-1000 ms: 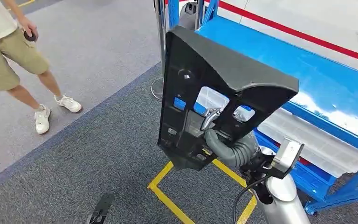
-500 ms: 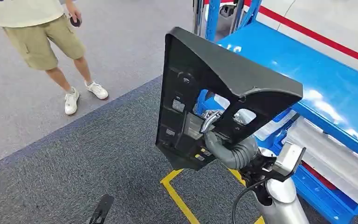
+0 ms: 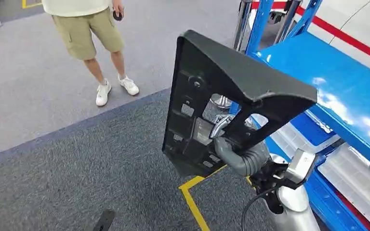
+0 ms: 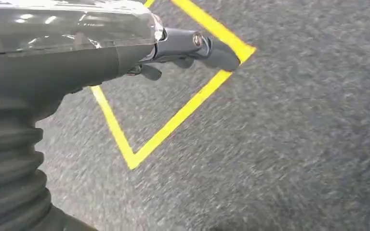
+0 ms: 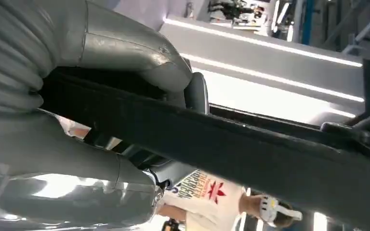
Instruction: Take the parts from the cabinet and place them on the table.
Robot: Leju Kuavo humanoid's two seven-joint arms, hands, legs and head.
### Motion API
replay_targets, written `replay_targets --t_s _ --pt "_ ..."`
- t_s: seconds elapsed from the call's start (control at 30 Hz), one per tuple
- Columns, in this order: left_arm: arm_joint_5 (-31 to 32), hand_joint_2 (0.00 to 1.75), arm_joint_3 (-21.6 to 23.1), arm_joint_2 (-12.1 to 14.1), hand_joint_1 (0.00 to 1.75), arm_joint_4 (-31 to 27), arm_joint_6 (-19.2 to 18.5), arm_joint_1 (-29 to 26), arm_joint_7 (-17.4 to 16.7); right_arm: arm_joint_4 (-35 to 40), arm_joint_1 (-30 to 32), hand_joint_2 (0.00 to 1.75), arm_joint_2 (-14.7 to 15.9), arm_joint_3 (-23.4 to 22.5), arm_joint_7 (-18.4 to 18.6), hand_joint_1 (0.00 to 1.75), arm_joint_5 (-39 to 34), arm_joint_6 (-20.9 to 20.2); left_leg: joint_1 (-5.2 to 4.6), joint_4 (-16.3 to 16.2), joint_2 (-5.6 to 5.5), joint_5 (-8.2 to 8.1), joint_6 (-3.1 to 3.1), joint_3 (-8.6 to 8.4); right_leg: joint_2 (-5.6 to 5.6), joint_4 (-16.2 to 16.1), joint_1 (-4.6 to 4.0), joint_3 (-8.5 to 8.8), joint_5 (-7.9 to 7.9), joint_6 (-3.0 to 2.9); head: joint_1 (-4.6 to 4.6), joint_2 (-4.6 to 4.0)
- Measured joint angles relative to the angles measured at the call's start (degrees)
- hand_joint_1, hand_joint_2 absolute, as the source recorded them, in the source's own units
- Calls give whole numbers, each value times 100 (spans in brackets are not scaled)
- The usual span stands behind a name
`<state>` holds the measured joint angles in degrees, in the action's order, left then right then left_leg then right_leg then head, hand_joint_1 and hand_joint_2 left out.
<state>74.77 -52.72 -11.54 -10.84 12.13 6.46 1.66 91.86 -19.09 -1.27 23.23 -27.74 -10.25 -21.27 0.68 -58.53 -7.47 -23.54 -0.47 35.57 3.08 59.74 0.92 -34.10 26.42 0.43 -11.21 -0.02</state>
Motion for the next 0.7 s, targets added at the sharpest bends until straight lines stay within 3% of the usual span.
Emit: replay_targets --t_s 0.03,0.07,0.1,0.13,0.2,0.23,0.27,0.33,0.37,0.4,0.43,0.53,0.57,0.6,0.63,0.67,0.7 --pt "0 175 0 0 0 0 -4 -19 -2 4 -9 175 -11 0 0 175 2 -15 -1 4 -46 -1 -41 20 -59 -37 22 15 -21 -41 0 0" --pt "4 175 0 20 0 0 -7 -33 -7 4 -19 175 -26 0 2 175 2 -20 -8 -71 150 -45 -57 33 -142 -66 40 39 -38 -77 -2 0" --pt "18 175 4 17 0 2 -13 -24 -4 9 -17 175 -39 0 4 175 2 -24 -42 -267 426 -176 -91 116 -190 -76 36 52 -27 -124 -4 0" --pt "20 175 13 17 0 2 -18 -4 -2 22 -18 175 -42 -9 4 175 2 -28 -26 -657 585 -385 -119 304 -271 -76 19 60 -21 -143 -4 0" --pt "35 175 31 17 0 2 -24 8 11 22 -12 175 -42 -13 7 175 4 -33 7 -1583 688 -781 -151 749 -437 -73 -10 64 -3 -168 -4 0" --pt "46 175 46 17 0 2 -26 4 24 22 -7 175 -42 -13 7 175 4 -39 11 -1831 705 -828 -159 872 -506 -72 -15 66 1 -171 -4 0" --pt "57 175 46 17 0 2 -24 -4 33 22 -4 175 -42 -13 7 175 4 -46 12 -1776 714 -729 -160 847 -580 -71 -18 72 8 -169 -4 0" --pt "79 175 46 17 0 0 -13 -1 61 22 -5 175 -42 -13 7 175 4 -72 3 -933 771 -277 -122 392 -714 -71 -25 106 29 -151 -4 0" --pt "81 175 46 17 0 0 -7 8 70 31 -5 175 -44 -13 7 175 7 -83 -20 -382 924 -60 -79 79 -770 -71 -28 134 45 -140 -4 0" --pt "83 175 48 17 0 0 0 31 77 46 -6 175 -44 -13 9 175 9 -92 -91 -6 1247 -108 -11 -99 -831 -75 -45 152 61 -116 -4 0" --pt "83 175 48 17 0 0 6 53 87 52 -13 175 -44 -20 7 175 11 -98 -128 11 1165 -72 56 -101 -882 -73 -69 147 69 -88 -2 0" --pt "83 175 50 17 0 0 9 34 92 52 -7 175 -46 -17 9 175 17 -118 -139 30 971 -54 127 -41 -1052 -128 -67 188 63 -13 -4 0" --pt "83 175 50 17 0 2 11 23 92 61 -9 175 -57 -20 9 175 20 -118 -48 137 897 10 186 -131 -998 -108 -63 194 107 37 -4 0" --pt "85 175 50 4 0 2 22 22 94 61 -8 175 -52 -20 13 175 24 -120 -82 167 855 29 186 -142 -734 -17 -46 181 168 52 0 0" --pt "85 175 50 7 0 2 30 49 94 85 -9 175 -52 -24 2 175 18 -125 -62 171 796 50 230 -135 -425 358 -27 -5 402 49 2 0" --pt "85 175 50 7 0 2 35 63 92 83 5 175 -42 -39 6 175 22 -125 -63 171 725 50 242 -130 -328 810 -25 -227 627 55 2 0" --pt "87 175 50 7 0 2 37 70 92 81 33 175 -33 -53 9 175 22 -125 -70 169 645 48 250 -127 -305 1233 -22 -450 793 67 2 0"
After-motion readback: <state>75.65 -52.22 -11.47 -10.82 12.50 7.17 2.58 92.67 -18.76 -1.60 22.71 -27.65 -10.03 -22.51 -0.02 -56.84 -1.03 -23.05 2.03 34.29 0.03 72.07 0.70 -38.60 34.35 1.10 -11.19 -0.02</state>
